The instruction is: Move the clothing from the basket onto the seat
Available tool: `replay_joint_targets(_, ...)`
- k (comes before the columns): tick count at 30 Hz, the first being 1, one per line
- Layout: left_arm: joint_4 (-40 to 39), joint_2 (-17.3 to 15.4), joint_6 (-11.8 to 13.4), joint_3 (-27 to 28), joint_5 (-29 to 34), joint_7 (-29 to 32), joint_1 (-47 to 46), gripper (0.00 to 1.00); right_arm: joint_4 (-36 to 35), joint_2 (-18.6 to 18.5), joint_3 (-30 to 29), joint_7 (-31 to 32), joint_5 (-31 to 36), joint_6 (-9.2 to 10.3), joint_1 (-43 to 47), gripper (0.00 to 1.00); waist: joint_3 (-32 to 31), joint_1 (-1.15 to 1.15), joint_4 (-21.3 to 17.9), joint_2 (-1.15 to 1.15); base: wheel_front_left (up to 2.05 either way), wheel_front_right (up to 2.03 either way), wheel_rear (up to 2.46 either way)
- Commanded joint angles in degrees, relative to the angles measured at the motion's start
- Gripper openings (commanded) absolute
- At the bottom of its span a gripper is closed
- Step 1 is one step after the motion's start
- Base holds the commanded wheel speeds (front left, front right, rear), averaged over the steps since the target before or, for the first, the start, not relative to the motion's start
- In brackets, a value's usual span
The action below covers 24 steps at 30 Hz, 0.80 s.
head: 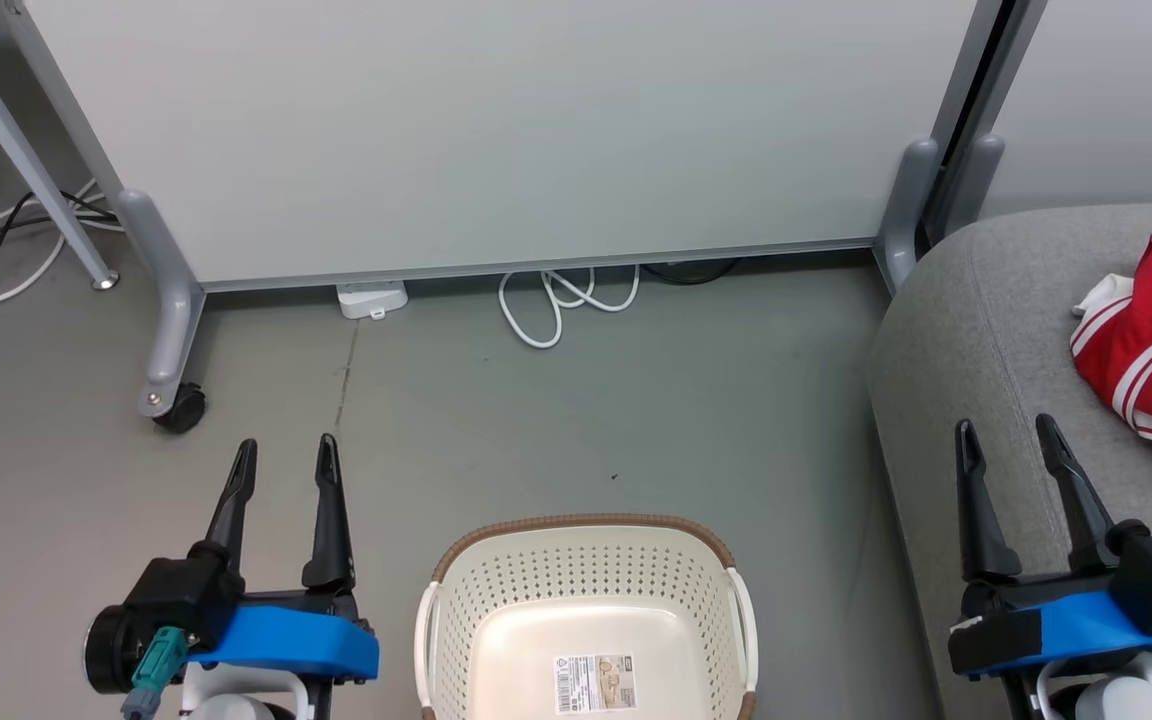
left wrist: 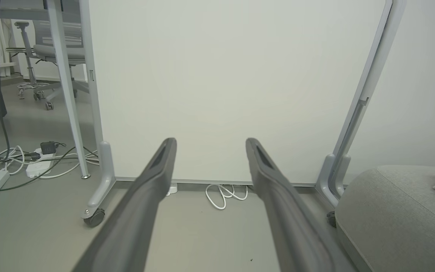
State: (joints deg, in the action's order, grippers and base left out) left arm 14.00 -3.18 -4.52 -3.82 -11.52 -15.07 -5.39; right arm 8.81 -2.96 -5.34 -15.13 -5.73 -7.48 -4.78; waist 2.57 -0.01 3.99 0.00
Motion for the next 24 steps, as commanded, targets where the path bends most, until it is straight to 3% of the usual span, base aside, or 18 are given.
replay_joint_targets(1,0.0,0.1,-0.1,0.4,0.1,-0.1,0.4,1.00,0.2,0.1,0.2,0.0,-0.3,-0.03,0.8,1.00,-0.3,0.01,0.1,0.00,0.00,0.00,0.00)
replay_joint_targets(15,0.7,0.3,0.0,0.1,0.2,-0.1,1.4,1.00,1.2,0.1,0.9,0.0,-1.0,-0.03,1.1,1.00,-1.1,0.01,0.4,0.00,0.00,0.00,0.00)
replay_joint_targets(16,0.6,0.2,0.0,0.0,0.2,0.0,1.5,0.00,1.1,0.0,0.9,0.0,-0.5,0.00,0.8,0.00,-1.1,0.01,0.4,0.00,0.00,0.00,0.00)
replay_joint_targets(20,2.5,0.3,0.0,-0.1,-0.2,0.3,2.8,0.00,3.1,0.1,0.9,0.1,-0.6,0.00,1.4,0.00,-1.1,0.01,0.5,0.00,0.00,0.00,0.00)
replay_joint_targets(24,2.7,0.3,-0.2,0.6,-4.3,1.5,2.6,0.00,3.8,0.1,0.3,1.6,-4.9,0.00,0.9,0.00,-1.1,0.01,0.3,0.00,0.00,0.00,0.00)
